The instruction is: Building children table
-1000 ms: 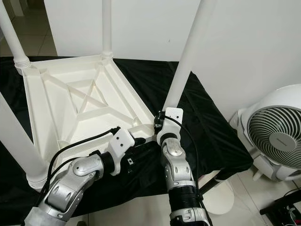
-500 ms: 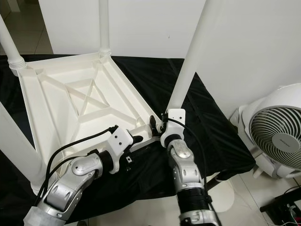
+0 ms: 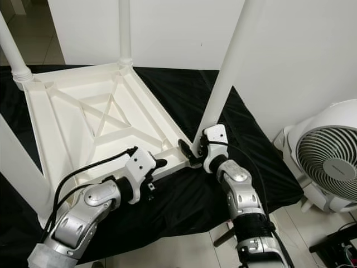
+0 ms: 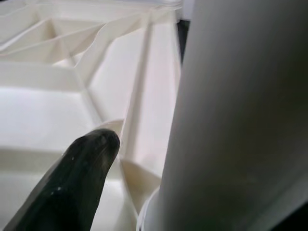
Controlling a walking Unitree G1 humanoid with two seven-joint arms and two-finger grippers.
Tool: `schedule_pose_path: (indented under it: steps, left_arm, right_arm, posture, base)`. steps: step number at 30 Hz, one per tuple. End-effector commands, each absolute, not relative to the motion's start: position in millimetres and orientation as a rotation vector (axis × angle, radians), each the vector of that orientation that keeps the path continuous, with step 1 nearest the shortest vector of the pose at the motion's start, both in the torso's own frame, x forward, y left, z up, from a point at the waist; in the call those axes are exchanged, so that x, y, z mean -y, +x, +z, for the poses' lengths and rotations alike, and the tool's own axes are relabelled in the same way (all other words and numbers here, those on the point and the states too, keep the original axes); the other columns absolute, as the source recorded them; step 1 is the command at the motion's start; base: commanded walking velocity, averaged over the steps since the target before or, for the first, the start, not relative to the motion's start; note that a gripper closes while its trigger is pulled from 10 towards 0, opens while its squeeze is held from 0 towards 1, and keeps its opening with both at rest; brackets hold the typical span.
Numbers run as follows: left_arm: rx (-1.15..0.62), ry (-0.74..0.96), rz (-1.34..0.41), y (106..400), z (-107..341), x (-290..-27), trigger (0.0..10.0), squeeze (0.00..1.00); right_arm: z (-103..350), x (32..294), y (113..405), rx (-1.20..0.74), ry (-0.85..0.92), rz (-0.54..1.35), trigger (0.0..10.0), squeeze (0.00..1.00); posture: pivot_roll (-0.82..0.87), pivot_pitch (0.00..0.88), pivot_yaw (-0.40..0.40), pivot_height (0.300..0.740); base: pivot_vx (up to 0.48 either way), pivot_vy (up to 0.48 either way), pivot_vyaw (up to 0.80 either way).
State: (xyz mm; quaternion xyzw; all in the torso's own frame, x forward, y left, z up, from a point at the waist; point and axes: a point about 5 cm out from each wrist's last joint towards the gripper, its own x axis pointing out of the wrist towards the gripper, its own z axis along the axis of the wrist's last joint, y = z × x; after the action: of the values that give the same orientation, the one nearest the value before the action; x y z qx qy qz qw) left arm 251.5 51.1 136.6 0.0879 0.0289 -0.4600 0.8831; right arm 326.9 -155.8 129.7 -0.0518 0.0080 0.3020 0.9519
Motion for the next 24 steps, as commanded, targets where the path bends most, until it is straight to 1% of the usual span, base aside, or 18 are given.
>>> schedule_pose_path:
  steps: [1,5,6,7,8,16,19,22,23,24]
  left_arm:
    - [-0.080,0.192,-0.888,256.4,134.2,-52.1,10.0,0.00]
    - [-0.081,0.197,-0.877,257.9,135.3,-53.2,10.0,0.00]
    - [-0.080,0.203,-0.860,259.4,136.1,-55.1,10.0,0.00]
    - [-0.080,0.203,-0.860,259.4,136.1,-55.1,10.0,0.00]
    - [-0.085,0.204,-0.850,259.9,136.0,-56.2,10.0,0.00]
    - [-0.088,0.214,-0.842,258.8,135.0,-56.9,10.0,0.00]
    - [-0.053,0.269,-0.828,259.2,136.2,-57.4,10.0,0.00]
    - [-0.048,0.273,-0.821,259.7,136.4,-57.6,10.0,0.00]
    - [-0.048,0.275,-0.807,260.6,136.1,-58.3,10.0,0.00]
    - [-0.048,0.275,-0.807,260.6,136.1,-58.3,10.0,0.00]
  right_arm:
    - [127.4,152.6,327.6,-0.030,-0.114,0.699,10.0,0.00]
    - [123.8,151.2,328.2,-0.057,-0.127,0.775,10.0,0.00]
    - [121.5,151.0,329.2,-0.071,-0.133,0.812,7.2,0.00]
    - [121.5,151.0,329.2,-0.071,-0.133,0.812,7.2,0.00]
    - [120.0,152.1,330.3,-0.078,-0.134,0.832,0.0,0.00]
    - [117.5,154.7,331.4,-0.095,-0.133,0.862,0.0,0.00]
    - [116.2,158.3,333.2,-0.100,-0.163,0.844,0.0,0.00]
    - [116.4,160.1,334.1,-0.099,-0.164,0.821,0.0,0.00]
    - [116.8,162.2,335.6,-0.100,-0.149,0.775,0.0,0.00]
    - [116.8,162.2,335.6,-0.100,-0.149,0.775,0.0,0.00]
  posture:
    - [0.11,0.000,-0.098,0.740]
    - [0.12,0.000,-0.100,0.740]
    - [0.13,0.000,-0.103,0.740]
    - [0.13,0.000,-0.103,0.740]
    - [0.13,0.000,-0.106,0.740]
    - [0.14,0.000,-0.113,0.740]
    - [0.14,0.000,-0.113,0.740]
    - [0.14,0.000,-0.116,0.740]
    - [0.13,0.000,-0.117,0.740]
    - [0.13,0.000,-0.117,0.740]
  base:
    - [0.000,0.000,0.00]
    - [0.000,0.000,0.00]
    - [0.000,0.000,0.00]
    - [0.000,0.000,0.00]
    - [0.000,0.000,0.00]
    - [0.000,0.000,0.00]
    - [0.000,0.000,0.00]
    - [0.000,0.000,0.00]
    - [0.000,0.000,0.00]
    - [0.000,0.000,0.00]
